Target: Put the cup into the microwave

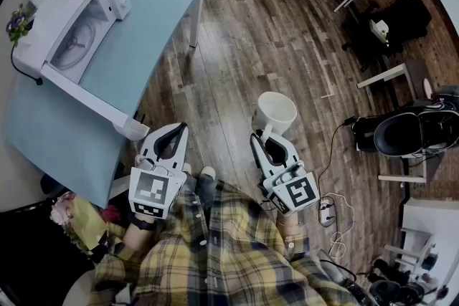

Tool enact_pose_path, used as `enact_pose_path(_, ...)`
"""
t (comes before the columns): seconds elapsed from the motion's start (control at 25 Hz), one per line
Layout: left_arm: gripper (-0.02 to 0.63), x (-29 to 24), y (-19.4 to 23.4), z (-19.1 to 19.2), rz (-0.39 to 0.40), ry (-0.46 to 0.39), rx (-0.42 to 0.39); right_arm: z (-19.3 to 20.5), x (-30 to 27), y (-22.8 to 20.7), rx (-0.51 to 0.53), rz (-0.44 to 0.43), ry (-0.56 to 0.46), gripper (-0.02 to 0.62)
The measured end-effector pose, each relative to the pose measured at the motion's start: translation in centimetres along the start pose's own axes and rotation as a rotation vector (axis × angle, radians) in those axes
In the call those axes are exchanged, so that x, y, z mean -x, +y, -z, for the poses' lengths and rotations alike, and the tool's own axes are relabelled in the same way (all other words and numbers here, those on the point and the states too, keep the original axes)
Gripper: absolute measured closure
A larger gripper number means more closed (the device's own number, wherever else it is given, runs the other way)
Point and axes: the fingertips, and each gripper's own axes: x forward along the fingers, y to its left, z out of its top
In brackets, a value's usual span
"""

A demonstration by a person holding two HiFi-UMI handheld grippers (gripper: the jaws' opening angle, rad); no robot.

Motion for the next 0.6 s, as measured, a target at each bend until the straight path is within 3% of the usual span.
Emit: enact_pose_path(0.6,0.614,-1.0,-1.0,-0.6,-0.096,-0.053,-0.004,-0.2,1.9,-2.5,-0.015,-0.032,-0.066,0.546)
